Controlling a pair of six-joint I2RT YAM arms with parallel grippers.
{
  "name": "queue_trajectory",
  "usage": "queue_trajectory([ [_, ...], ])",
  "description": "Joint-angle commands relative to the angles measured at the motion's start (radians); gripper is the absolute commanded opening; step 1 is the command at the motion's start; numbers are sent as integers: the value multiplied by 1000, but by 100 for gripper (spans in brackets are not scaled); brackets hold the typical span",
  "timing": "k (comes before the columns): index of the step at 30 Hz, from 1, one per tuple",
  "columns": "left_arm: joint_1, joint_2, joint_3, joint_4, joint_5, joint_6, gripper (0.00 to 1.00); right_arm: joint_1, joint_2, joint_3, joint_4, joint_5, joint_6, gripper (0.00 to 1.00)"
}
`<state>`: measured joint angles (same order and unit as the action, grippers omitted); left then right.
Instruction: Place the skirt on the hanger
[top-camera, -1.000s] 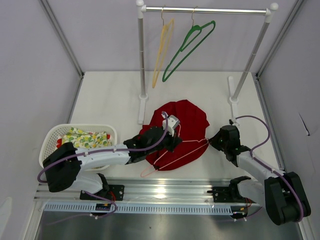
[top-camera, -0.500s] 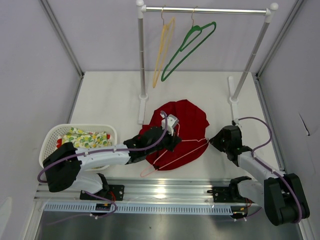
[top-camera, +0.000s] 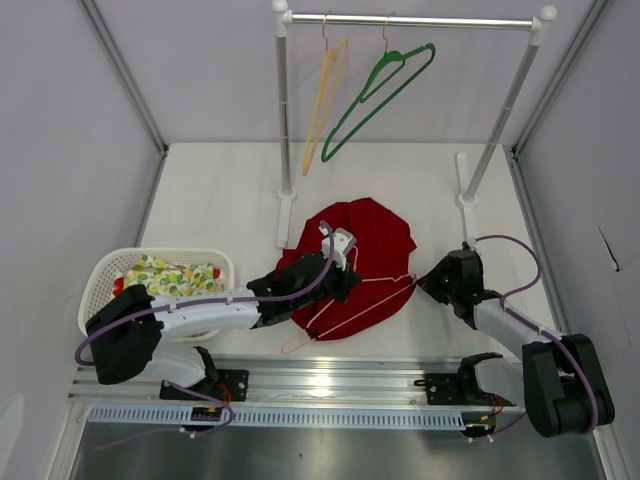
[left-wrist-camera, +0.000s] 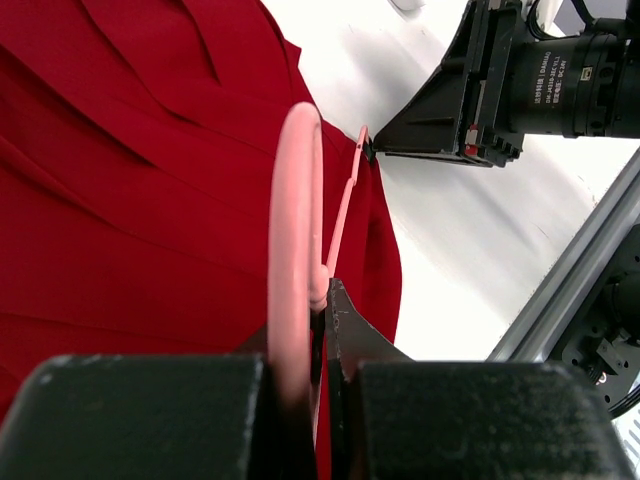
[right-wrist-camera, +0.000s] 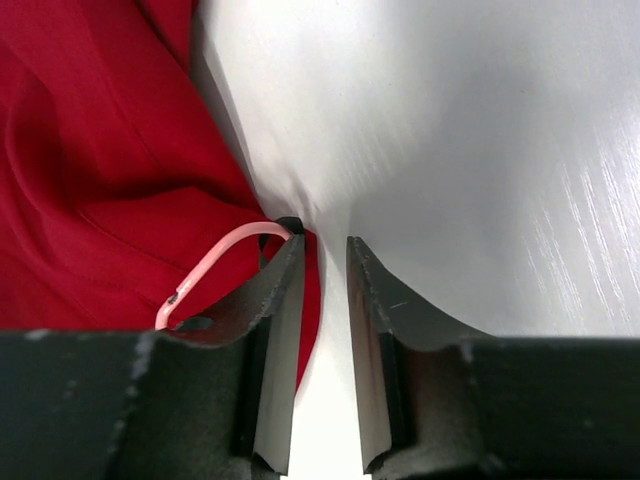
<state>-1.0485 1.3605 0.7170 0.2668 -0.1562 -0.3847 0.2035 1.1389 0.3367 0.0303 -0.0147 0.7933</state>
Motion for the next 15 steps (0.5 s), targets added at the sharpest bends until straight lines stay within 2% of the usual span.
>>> queue_trajectory([
  [1,5,-3,13,-90,-52,21,0,-10,2,16,52,-18,15,25],
  [4,5,-3,15,-95,-60,18,0,-16,-5,10,62,-22,20,22],
  [11,5,-1,15,-95,-68,15,0,-41,10,30,36,-33,37,38],
  [15,5,-3,15,-92,-65,15,0,-46,28,31,48,-34,44,40],
])
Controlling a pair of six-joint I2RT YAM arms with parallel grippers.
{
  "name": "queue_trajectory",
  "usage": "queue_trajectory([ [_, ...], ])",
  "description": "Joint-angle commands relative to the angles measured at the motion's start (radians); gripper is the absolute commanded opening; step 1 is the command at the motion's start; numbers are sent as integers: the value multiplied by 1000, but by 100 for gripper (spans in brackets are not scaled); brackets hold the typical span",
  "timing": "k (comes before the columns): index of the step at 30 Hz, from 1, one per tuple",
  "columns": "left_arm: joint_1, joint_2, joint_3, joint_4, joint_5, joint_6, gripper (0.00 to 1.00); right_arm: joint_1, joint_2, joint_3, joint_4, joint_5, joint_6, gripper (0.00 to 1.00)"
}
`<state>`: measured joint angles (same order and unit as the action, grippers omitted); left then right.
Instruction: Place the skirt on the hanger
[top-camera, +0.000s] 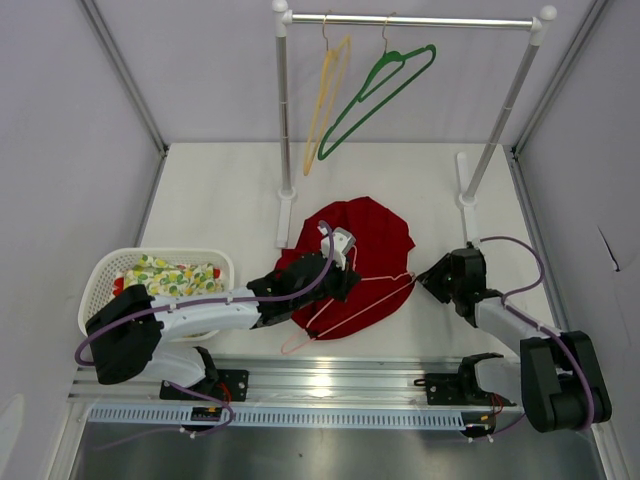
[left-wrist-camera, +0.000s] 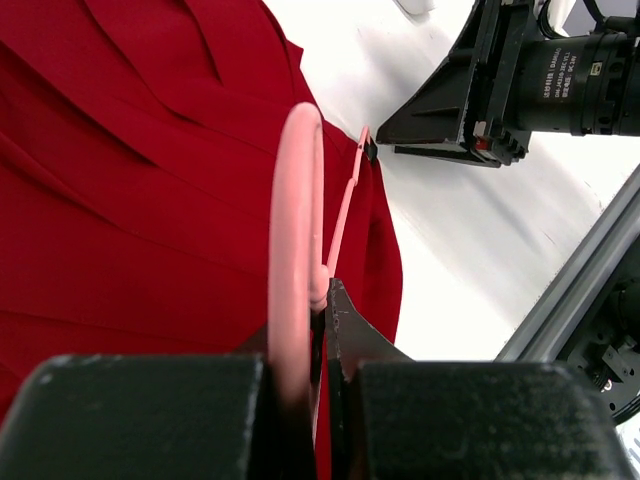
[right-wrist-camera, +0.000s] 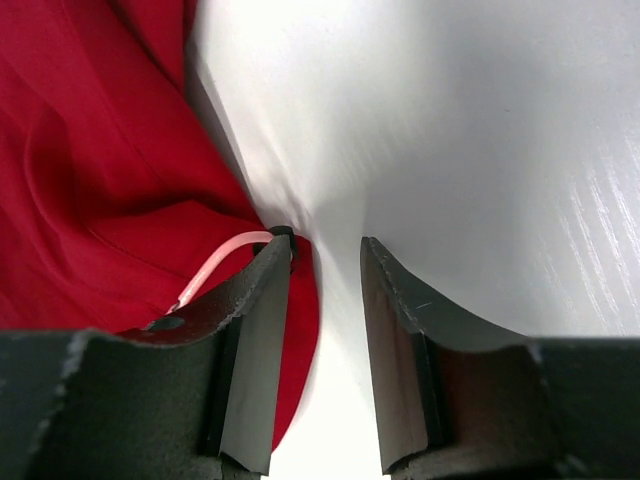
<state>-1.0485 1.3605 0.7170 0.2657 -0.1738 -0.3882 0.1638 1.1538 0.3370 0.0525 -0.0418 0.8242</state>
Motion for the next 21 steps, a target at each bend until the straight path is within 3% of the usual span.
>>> queue_trajectory([
  [1,5,-4,15,-89,-46,18,0,-7,24,33,33,-9,18,40],
  [13,5,-11,6,-74,-36,22,0,-7,70,82,7,13,99,45],
  [21,5,-11,12,-100,-73,3,0,-7,81,56,87,-35,76,40],
])
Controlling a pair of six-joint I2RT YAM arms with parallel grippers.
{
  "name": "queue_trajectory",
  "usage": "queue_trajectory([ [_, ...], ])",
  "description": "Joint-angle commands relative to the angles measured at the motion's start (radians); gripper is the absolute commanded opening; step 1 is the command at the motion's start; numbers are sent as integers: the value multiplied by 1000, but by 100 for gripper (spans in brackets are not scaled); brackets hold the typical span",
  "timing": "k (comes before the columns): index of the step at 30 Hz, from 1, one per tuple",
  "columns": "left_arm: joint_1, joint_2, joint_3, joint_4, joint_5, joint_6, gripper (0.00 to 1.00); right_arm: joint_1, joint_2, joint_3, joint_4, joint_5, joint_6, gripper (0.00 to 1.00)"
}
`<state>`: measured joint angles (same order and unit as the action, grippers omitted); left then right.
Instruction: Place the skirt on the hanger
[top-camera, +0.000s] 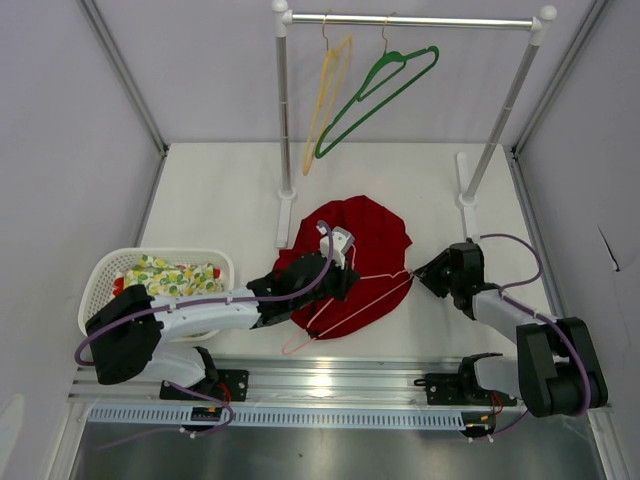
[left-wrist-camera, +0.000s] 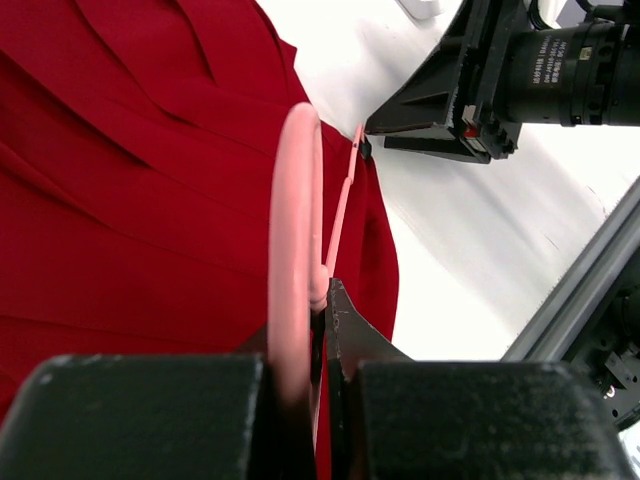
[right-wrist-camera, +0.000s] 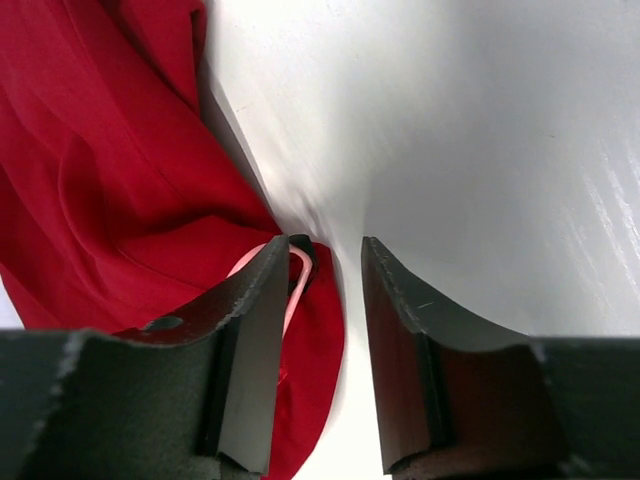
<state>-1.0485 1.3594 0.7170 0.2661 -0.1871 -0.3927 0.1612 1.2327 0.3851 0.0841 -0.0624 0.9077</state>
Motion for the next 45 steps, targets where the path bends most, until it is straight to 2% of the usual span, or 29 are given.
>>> queue_trajectory([
  [1,7,-9,16,-108,-67,-3,0,-5,-2,-6,68,-13,-18,37],
  [17,30,0,38,-159,-69,-43,0,37,-53,-100,195,-31,-119,35],
  [31,38,12,41,-166,-43,-43,0,66,37,-45,224,10,-161,37],
  [37,39,14,47,-171,-38,-38,0,66,83,-9,226,24,-174,32],
  [45,42,24,50,-171,-32,-35,0,67,113,-15,275,12,-176,18],
])
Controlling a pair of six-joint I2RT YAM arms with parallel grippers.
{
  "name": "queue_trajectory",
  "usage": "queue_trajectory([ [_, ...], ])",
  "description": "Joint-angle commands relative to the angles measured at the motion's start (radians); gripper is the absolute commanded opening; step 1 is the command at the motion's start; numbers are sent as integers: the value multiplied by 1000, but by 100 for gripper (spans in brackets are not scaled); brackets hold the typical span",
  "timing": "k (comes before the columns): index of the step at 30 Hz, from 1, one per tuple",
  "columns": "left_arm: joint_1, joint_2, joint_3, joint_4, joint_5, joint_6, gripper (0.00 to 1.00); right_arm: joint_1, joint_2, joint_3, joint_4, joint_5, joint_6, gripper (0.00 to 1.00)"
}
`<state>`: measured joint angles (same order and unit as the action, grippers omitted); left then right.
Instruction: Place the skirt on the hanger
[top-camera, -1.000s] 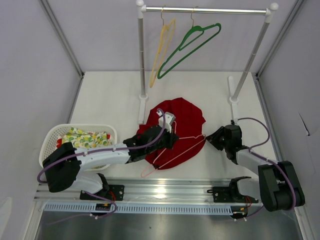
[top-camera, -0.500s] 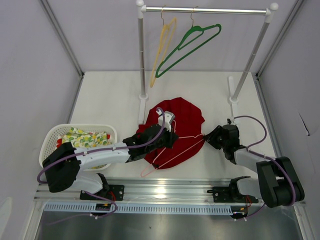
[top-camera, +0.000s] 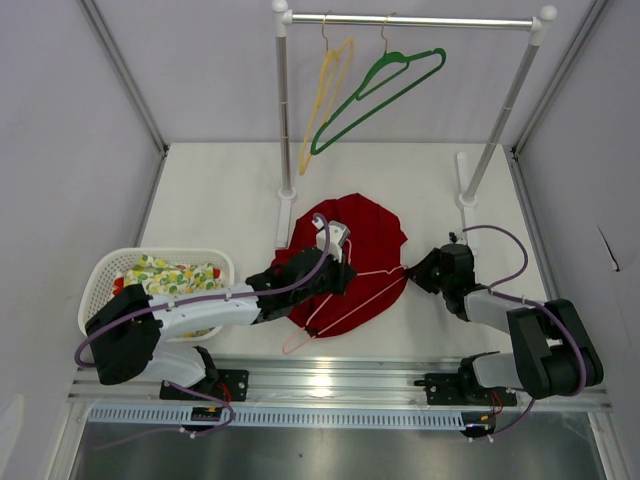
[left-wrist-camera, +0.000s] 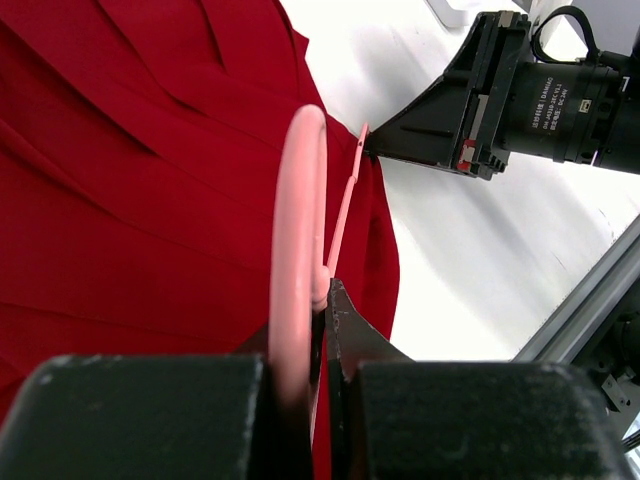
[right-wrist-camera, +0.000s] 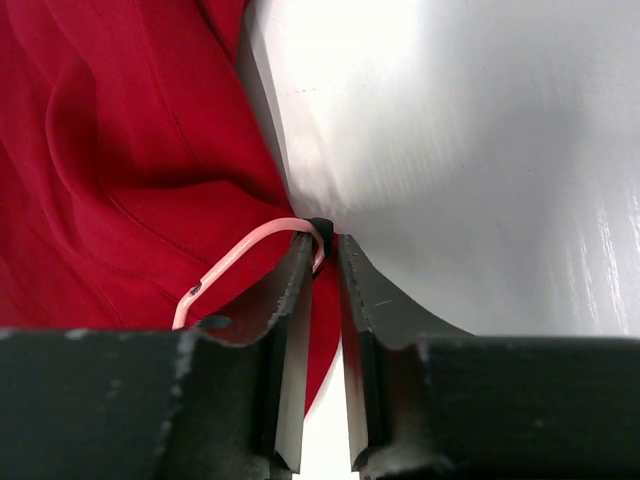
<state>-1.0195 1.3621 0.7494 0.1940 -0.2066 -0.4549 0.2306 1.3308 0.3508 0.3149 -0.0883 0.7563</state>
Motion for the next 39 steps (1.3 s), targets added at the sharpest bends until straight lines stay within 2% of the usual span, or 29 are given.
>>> queue_trajectory([
  [1,13,20,16,-97,-11,27,0,-1,13,17,47,38,-28,17],
  [5,13,25,16,-97,-8,28,0,-1,16,24,50,41,-29,4],
  [9,15,31,21,-102,-10,30,0,-2,-1,28,36,45,-41,0],
  [18,15,23,16,-97,-13,25,0,-1,-77,24,-19,56,-55,0],
  [22,15,22,15,-99,-16,25,0,10,-163,22,-80,76,-60,0],
  [31,13,3,-7,-56,15,32,0,33,-249,36,-188,87,-92,0],
  [34,13,-1,-15,-38,42,38,0,38,-254,34,-191,111,-94,0],
  [39,12,15,-21,15,167,59,0,50,-239,60,-201,111,-103,0],
])
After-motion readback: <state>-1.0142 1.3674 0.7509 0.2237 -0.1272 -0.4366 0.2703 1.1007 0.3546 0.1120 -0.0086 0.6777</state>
